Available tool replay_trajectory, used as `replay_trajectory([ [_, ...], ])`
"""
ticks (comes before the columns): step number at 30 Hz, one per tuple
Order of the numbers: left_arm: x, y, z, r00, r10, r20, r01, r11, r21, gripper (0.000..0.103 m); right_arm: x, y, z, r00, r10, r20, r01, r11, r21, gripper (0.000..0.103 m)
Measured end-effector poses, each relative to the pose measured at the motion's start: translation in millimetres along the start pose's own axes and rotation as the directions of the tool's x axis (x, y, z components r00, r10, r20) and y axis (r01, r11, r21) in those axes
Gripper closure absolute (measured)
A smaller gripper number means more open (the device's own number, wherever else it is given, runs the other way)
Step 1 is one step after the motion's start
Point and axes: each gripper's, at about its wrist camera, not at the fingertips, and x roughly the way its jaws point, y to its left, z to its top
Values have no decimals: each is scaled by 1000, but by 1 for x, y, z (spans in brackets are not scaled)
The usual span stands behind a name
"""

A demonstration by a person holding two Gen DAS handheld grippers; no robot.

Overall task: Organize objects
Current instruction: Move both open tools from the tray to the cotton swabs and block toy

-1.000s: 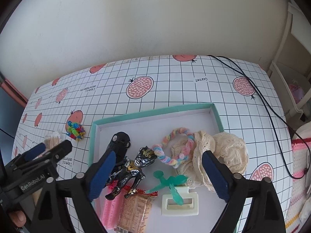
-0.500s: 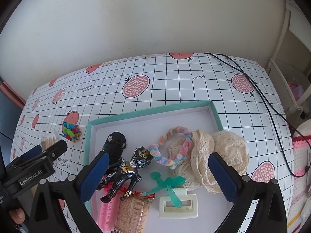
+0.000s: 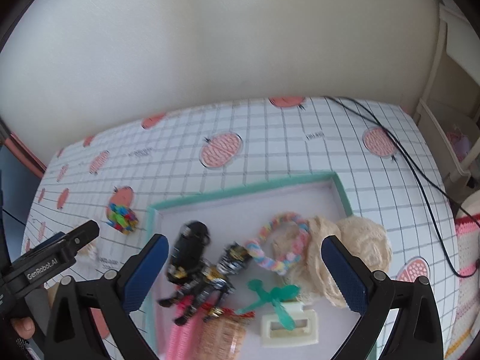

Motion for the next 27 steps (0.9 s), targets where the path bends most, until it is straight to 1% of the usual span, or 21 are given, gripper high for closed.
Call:
replay_trajectory([
  [6,-5,46,10,1000,14,12,-13,996,-85,3,-5,38,5,997,54,60,-50,997,-63,0],
  [12,-11,85,16,999,38,26,-34,988,-148,3,1,73,5,992,104,76,-94,988,-119,0],
  [16,-14,107,18,998,48,30,-42,984,-176,3,10,97,3,988,143,63,-133,981,-140,0],
  [27,-18,149,19,997,71,33,-61,971,-233,3,34,155,-9,984,176,24,-166,960,-226,0],
])
